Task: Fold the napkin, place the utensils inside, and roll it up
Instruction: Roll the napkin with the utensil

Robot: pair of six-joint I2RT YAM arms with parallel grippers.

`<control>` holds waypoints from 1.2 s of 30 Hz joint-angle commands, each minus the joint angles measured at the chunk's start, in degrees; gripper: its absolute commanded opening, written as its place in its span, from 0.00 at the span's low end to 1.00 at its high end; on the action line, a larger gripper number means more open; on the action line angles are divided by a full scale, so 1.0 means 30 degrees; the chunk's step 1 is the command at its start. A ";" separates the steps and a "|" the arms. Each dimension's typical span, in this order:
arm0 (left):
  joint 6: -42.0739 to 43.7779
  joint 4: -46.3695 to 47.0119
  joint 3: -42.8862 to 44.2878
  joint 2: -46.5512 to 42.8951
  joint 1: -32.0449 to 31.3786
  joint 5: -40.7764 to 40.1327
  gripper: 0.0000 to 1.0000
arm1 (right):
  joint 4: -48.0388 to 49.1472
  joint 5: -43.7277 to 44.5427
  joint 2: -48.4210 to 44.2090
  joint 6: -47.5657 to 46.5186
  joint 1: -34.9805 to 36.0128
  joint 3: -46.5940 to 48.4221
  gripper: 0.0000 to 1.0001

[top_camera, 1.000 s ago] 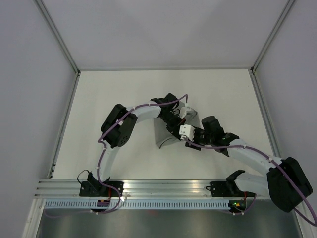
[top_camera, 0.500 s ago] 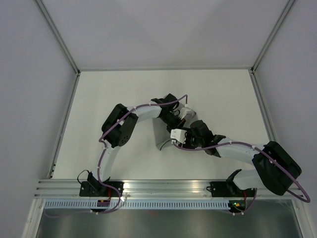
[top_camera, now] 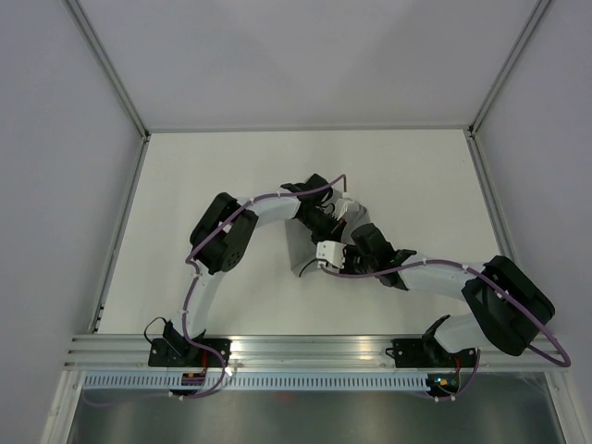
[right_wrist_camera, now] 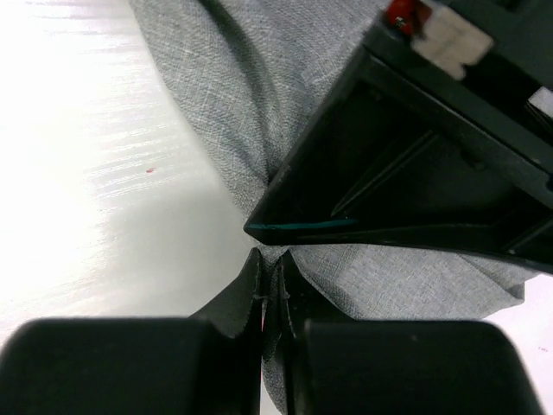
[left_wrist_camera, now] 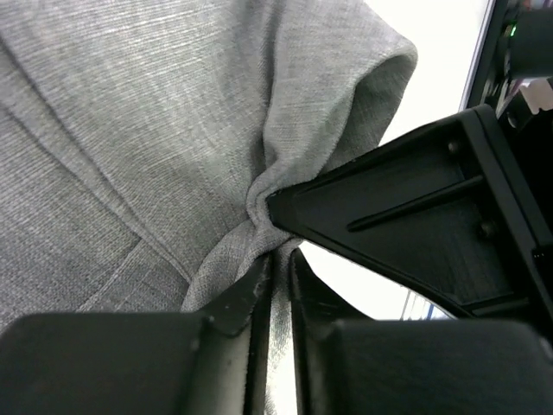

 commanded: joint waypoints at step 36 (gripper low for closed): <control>0.6508 2.2087 -1.5443 -1.1734 -0.6283 -2.0719 0.49 | -2.1683 -1.3626 1.2842 -0.7480 -0.9205 1.5009 0.01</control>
